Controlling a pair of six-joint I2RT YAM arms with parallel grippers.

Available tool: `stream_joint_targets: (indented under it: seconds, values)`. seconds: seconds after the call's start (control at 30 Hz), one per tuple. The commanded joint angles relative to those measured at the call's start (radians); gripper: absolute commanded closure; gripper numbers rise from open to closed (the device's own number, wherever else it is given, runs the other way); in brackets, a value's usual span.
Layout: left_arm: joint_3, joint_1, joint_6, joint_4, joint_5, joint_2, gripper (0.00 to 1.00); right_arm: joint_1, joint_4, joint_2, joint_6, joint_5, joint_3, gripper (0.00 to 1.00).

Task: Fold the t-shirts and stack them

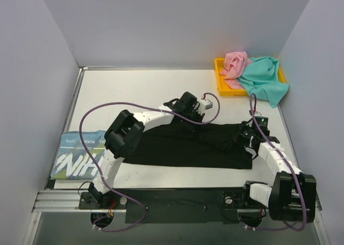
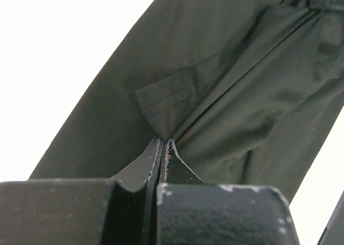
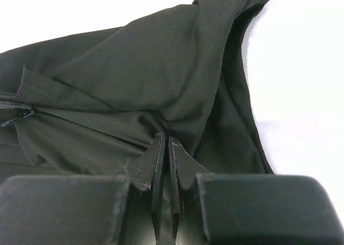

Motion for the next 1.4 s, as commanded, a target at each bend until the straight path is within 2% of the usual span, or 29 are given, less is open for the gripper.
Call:
stream_joint_targets:
  seconds: [0.0, 0.07, 0.1, 0.13, 0.17, 0.23, 0.3, 0.4, 0.43, 0.5, 0.57, 0.6, 0.63, 0.67, 0.73, 0.83, 0.93, 1.07, 1.23, 1.37]
  values:
    - [-0.033, -0.004, 0.045, 0.067, -0.100, 0.003, 1.00, -0.024, 0.049, 0.078, -0.050, 0.012, 0.071, 1.00]
    - [-0.022, -0.005, 0.058, 0.064, -0.123, 0.012, 1.00, -0.024, 0.018, 0.111, -0.041, 0.055, 0.098, 0.97]
    - [-0.015, -0.011, 0.057, 0.058, -0.126, 0.014, 0.96, -0.027, -0.017, 0.121, -0.042, 0.067, 0.126, 0.91]
    - [-0.011, -0.010, 0.059, 0.054, -0.125, 0.012, 0.90, -0.030, -0.075, 0.144, -0.044, 0.099, 0.140, 0.87]
    - [0.002, -0.011, 0.057, 0.031, -0.126, 0.009, 0.74, -0.039, -0.127, 0.154, -0.041, 0.109, 0.172, 0.75]
    - [0.039, -0.011, 0.057, -0.024, -0.125, 0.003, 0.62, -0.057, -0.210, 0.157, -0.024, 0.118, 0.222, 0.61]
    - [0.077, -0.010, 0.057, -0.072, -0.106, -0.012, 0.56, -0.059, -0.286, 0.140, -0.015, 0.126, 0.282, 0.56]
    - [0.122, -0.008, 0.094, -0.120, -0.048, -0.041, 0.45, -0.056, -0.399, 0.117, 0.001, 0.156, 0.371, 0.57]
    - [0.133, -0.008, 0.097, -0.149, -0.030, -0.048, 0.45, -0.050, -0.452, 0.103, 0.004, 0.160, 0.402, 0.58]
    - [0.165, -0.008, 0.098, -0.186, 0.013, -0.051, 0.45, -0.030, -0.501, 0.074, 0.022, 0.149, 0.421, 0.68]
    - [0.185, -0.010, 0.086, -0.190, 0.041, -0.055, 0.48, 0.020, -0.512, 0.040, 0.039, 0.117, 0.404, 0.85]
    - [0.193, -0.011, 0.072, -0.186, 0.058, -0.055, 0.60, 0.041, -0.506, 0.033, 0.065, 0.088, 0.381, 0.95]
    - [0.191, -0.011, 0.069, -0.163, 0.105, -0.052, 0.68, 0.074, -0.484, 0.028, 0.086, 0.037, 0.370, 1.00]
    - [0.182, -0.017, 0.069, -0.126, 0.122, -0.049, 0.85, 0.082, -0.465, 0.031, 0.125, -0.004, 0.338, 1.00]
    - [0.156, -0.022, 0.007, -0.068, 0.166, -0.023, 0.98, 0.105, -0.337, 0.052, 0.206, -0.107, 0.283, 1.00]
    - [0.140, -0.022, -0.046, -0.040, 0.176, 0.029, 1.00, 0.108, -0.246, 0.130, 0.284, -0.182, 0.234, 1.00]
    - [0.124, -0.024, -0.056, 0.001, 0.151, 0.069, 1.00, 0.093, -0.250, 0.210, 0.286, -0.137, 0.218, 1.00]
    - [0.146, -0.019, -0.057, 0.020, 0.035, 0.122, 1.00, -0.031, -0.262, 0.325, 0.301, -0.086, 0.178, 1.00]
    - [0.214, -0.013, -0.067, -0.055, -0.128, 0.202, 1.00, -0.077, -0.321, 0.385, 0.274, -0.051, 0.181, 1.00]
    - [0.196, 0.009, -0.090, -0.048, -0.122, 0.179, 1.00, -0.106, -0.354, 0.372, 0.259, -0.015, 0.197, 1.00]
